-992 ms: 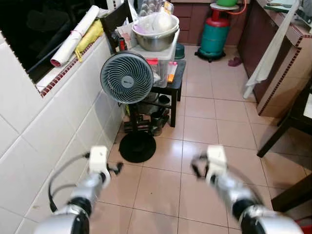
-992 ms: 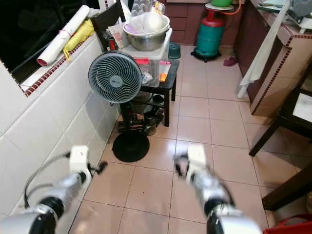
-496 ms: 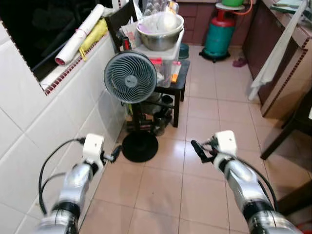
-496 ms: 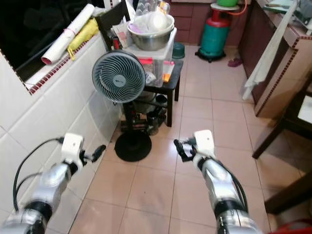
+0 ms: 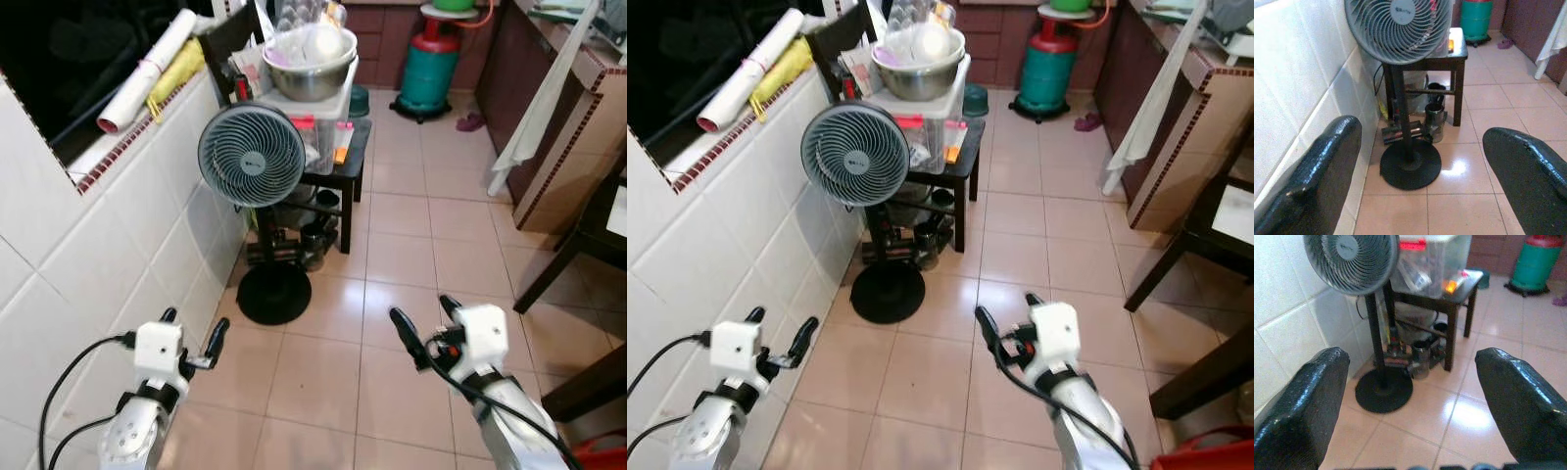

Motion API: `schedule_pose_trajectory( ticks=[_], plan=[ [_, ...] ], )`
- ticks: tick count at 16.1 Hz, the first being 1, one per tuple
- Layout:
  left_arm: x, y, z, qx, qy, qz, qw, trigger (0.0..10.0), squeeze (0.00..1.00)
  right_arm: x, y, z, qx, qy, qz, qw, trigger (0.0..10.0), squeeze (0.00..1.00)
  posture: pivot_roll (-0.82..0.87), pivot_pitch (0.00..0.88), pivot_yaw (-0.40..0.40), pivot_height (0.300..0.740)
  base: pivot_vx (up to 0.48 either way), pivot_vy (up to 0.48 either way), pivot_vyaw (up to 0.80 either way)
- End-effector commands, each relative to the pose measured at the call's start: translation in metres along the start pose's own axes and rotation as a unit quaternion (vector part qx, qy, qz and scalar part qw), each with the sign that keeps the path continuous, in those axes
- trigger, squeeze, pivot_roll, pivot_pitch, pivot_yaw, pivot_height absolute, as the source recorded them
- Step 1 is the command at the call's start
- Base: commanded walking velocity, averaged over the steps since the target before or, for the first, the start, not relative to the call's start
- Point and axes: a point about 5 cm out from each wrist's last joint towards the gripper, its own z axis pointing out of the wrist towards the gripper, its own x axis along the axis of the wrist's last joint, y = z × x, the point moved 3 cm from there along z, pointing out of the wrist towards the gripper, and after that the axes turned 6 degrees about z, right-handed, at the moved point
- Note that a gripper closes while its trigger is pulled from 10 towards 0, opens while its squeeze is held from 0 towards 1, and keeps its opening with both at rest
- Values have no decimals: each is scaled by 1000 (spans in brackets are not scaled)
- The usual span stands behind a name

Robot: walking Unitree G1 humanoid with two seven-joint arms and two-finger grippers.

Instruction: Setting the table

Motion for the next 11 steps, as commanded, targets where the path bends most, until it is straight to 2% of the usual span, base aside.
schedule_pose_trajectory(
  ticks=[1, 3, 5, 8, 11],
  plan=[
    [12, 0, 1, 6, 10, -1, 1000, 10000, 0, 10, -4, -3, -11, 10, 9, 1000, 10000, 0, -58, 70, 21, 740, 0, 0, 0],
    [18, 5, 2, 3, 14, -3, 1000, 10000, 0, 9, -4, -9, -31, 2, 16, 999, 10000, 0, -57, 73, 5, 740, 0, 0, 0],
    [29, 11, 4, -5, 23, -33, 999, 10000, 0, 5, -10, -12, -41, -14, 21, 999, 10000, 0, -57, 59, 9, 740, 0, 0, 0],
    [37, 12, 4, 5, 32, -60, 998, 10000, 0, 6, -10, -13, -51, -17, 21, 998, 10000, 0, -60, 51, 25, 740, 0, 0, -800],
    [31, 11, 5, 7, 11, -62, 998, 10000, 0, 7, -8, -14, -63, -17, 25, 998, 10000, 0, -64, 41, 32, 740, 0, 0, -800]
  ],
)
